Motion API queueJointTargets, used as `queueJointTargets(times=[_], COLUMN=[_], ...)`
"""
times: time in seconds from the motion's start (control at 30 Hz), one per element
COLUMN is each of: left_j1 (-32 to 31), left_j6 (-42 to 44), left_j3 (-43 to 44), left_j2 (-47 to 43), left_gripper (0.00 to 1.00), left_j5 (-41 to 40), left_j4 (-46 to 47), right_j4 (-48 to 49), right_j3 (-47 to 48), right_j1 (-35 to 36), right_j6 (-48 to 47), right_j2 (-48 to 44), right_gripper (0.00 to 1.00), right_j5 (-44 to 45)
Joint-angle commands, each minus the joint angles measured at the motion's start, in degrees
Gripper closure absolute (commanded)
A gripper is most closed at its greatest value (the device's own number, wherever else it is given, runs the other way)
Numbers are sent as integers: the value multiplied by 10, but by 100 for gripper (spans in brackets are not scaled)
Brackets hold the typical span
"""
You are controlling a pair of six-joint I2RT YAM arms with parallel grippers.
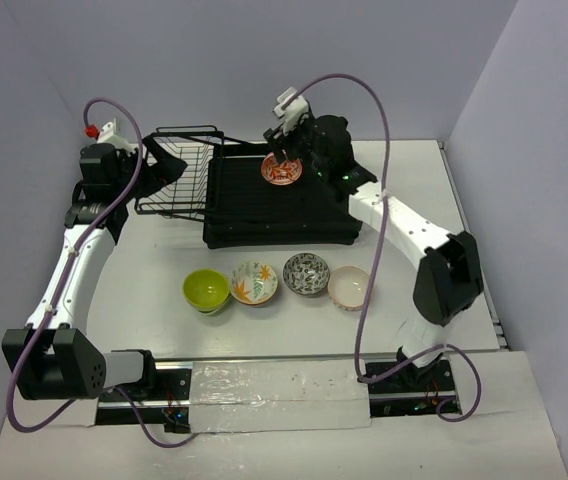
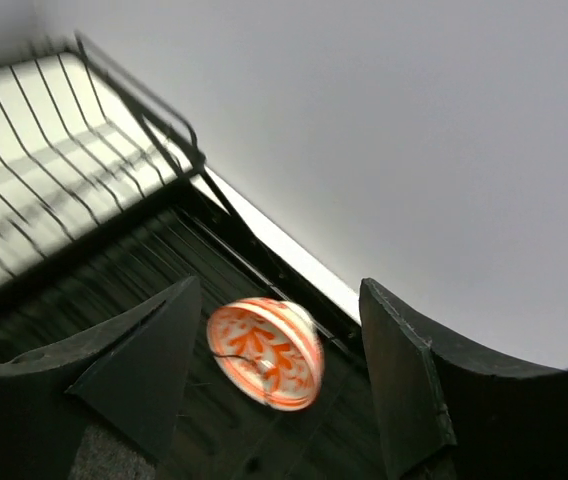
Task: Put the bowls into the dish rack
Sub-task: Pick up the bowl from the center of the board.
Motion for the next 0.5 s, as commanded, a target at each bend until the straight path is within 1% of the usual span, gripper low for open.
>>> queueJointTargets(times=[0.0, 0.07, 0.17, 0.27, 0.33, 0.37, 0.4, 0.47], left_j1=[5, 8, 9, 26, 27, 27, 27, 28], left_j6=[12, 19, 17, 14, 13, 14, 13, 13], left_j3=[8, 8, 8, 8, 6, 5, 4, 2], left_j2=[-7, -3, 2, 6, 3, 0, -1, -2], left_gripper=[7, 7, 7, 7, 6, 7, 6, 7], left_j5=[-2, -15, -19, -16, -17, -18, -18, -18], left_j4=[25, 22, 22, 22, 22, 23, 24, 26], right_j4=[-51, -79, -134, -192, -235, -247, -256, -271], right_j3=[-17, -45, -70, -97, -109, -124, -136, -176], right_j1=[7, 13, 27, 47, 60, 64, 71, 74], right_j6=[148, 202, 239, 277, 287, 298, 304, 327], right_j2=[-74, -116, -159, -198, -217, -236, -247, -283], right_gripper=[29, 29, 30, 32, 36, 37, 41, 43], right_j5=[52, 73, 97, 126, 131, 136, 135, 136])
